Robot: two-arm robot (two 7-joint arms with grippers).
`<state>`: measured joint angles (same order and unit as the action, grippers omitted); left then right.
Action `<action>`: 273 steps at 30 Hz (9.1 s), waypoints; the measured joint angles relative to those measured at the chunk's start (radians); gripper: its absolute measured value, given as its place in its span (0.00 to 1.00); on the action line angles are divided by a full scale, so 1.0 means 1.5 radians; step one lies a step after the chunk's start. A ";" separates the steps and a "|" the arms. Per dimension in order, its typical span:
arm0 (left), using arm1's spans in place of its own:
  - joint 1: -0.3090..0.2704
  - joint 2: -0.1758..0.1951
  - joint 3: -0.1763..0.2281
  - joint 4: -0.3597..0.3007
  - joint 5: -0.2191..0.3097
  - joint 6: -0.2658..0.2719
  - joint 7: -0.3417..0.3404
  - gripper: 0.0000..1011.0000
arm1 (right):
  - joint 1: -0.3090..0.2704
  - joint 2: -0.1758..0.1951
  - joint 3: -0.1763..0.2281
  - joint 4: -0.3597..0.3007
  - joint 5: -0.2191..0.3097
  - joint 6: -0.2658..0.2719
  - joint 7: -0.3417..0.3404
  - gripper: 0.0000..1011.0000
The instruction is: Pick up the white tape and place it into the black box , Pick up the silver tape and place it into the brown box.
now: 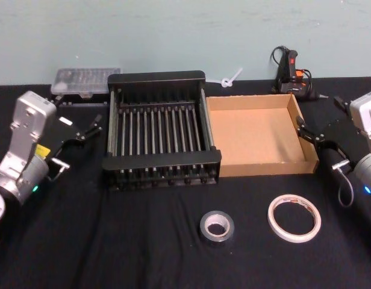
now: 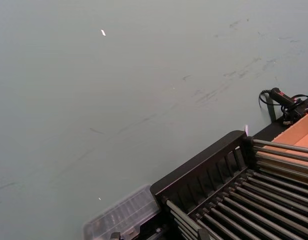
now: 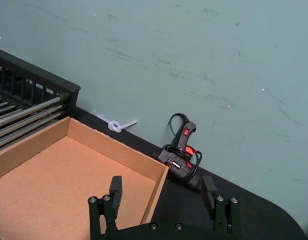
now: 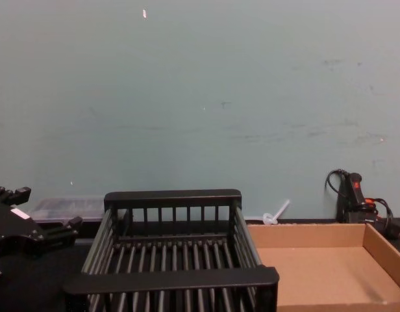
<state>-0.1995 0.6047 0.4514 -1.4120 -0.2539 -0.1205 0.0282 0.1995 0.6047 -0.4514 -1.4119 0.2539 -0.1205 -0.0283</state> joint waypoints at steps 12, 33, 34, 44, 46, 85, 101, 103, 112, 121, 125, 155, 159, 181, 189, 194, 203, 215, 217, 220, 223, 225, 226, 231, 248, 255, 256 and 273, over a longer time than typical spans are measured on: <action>0.000 0.000 0.000 0.000 0.000 0.000 0.000 0.99 | 0.000 0.000 0.000 0.000 0.000 0.000 0.000 0.99; 0.000 0.000 0.000 0.000 0.000 0.000 0.000 0.99 | 0.000 0.000 0.000 0.000 0.000 0.000 0.000 0.99; 0.000 0.000 0.000 0.000 0.000 0.000 0.000 0.99 | 0.000 0.000 0.000 0.000 0.000 0.000 0.000 0.99; 0.000 0.000 0.000 0.000 0.000 0.000 0.000 0.99 | -0.003 0.000 0.017 -0.011 0.008 0.013 0.019 0.99; 0.000 0.000 0.000 0.000 0.000 0.000 0.000 0.99 | -0.009 0.004 0.025 -0.023 0.014 0.022 0.025 0.99; 0.000 0.000 0.000 0.000 0.000 0.000 0.000 0.99 | -0.158 0.081 0.122 -0.209 0.151 0.262 0.203 0.99; 0.000 0.000 0.000 0.000 0.000 0.000 0.000 0.99 | -0.179 0.078 0.123 -0.202 0.159 0.311 0.255 0.99; 0.000 0.000 0.000 0.000 0.000 0.000 0.000 0.99 | -0.182 0.079 0.123 -0.203 0.159 0.315 0.259 0.99; 0.000 0.000 0.000 0.000 0.000 0.000 0.000 0.99 | -0.188 0.083 0.119 -0.206 0.157 0.323 0.272 0.99; 0.000 0.000 0.000 0.000 0.000 0.000 0.000 0.99 | -0.186 0.086 0.110 -0.200 0.154 0.329 0.284 0.99; 0.000 0.000 0.000 0.000 0.000 0.000 0.000 0.99 | -0.183 0.086 0.107 -0.196 0.154 0.331 0.287 0.99; 0.000 0.000 0.000 0.000 0.000 0.000 0.000 0.99 | -0.173 0.086 0.098 -0.179 0.161 0.340 0.291 0.99; 0.000 0.000 0.000 0.000 0.000 0.000 0.000 0.99 | -0.173 0.086 0.098 -0.178 0.162 0.339 0.291 0.99; 0.000 0.000 0.000 0.000 0.000 0.000 0.000 0.99 | -0.174 0.087 0.098 -0.178 0.162 0.336 0.291 0.99; 0.000 0.000 0.000 0.000 0.000 0.000 0.000 0.99 | -0.174 0.087 0.098 -0.178 0.162 0.336 0.291 0.99; 0.000 0.000 0.000 0.000 0.000 0.000 0.000 0.99 | -0.174 0.087 0.098 -0.178 0.162 0.336 0.290 0.99; 0.000 0.000 0.000 0.000 0.000 0.000 0.000 0.99 | -0.174 0.087 0.098 -0.178 0.162 0.336 0.290 0.99; 0.000 0.000 0.000 0.000 0.000 0.000 0.000 0.99 | -0.174 0.087 0.098 -0.178 0.162 0.336 0.290 0.99; 0.000 0.000 0.000 0.000 0.000 0.000 0.000 0.99 | -0.174 0.087 0.098 -0.178 0.162 0.336 0.290 0.99; 0.000 0.000 0.000 0.000 0.000 0.000 0.000 0.99 | -0.174 0.087 0.098 -0.178 0.162 0.336 0.290 0.99; 0.000 0.000 0.000 0.000 0.000 0.000 0.000 0.99 | -0.174 0.087 0.098 -0.178 0.162 0.336 0.290 0.99; 0.000 0.000 0.000 0.000 0.000 0.000 0.000 0.99 | -0.174 0.087 0.098 -0.178 0.162 0.336 0.290 0.99; 0.000 0.000 0.000 0.000 0.000 0.000 0.000 0.99 | -0.174 0.087 0.098 -0.178 0.162 0.336 0.290 0.99; 0.000 0.000 0.000 0.000 0.000 0.000 0.000 0.99 | -0.174 0.087 0.098 -0.178 0.162 0.336 0.290 0.99; 0.000 0.000 0.000 0.000 0.000 0.000 0.000 0.99 | -0.168 0.088 0.091 -0.177 0.158 0.347 0.286 0.99; 0.000 0.000 0.000 0.000 0.000 0.000 0.000 0.99 | -0.168 0.088 0.091 -0.177 0.157 0.347 0.286 0.99; 0.000 0.000 0.000 0.000 0.000 0.000 0.000 0.99 | -0.168 0.088 0.091 -0.177 0.157 0.347 0.286 0.99; 0.000 0.000 0.000 0.000 0.000 0.000 0.000 0.99 | -0.168 0.089 0.091 -0.178 0.157 0.347 0.286 0.89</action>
<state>-0.1995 0.6047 0.4514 -1.4120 -0.2539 -0.1205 0.0283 -0.0527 0.7375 -0.3146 -1.6790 0.4899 0.4000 0.4014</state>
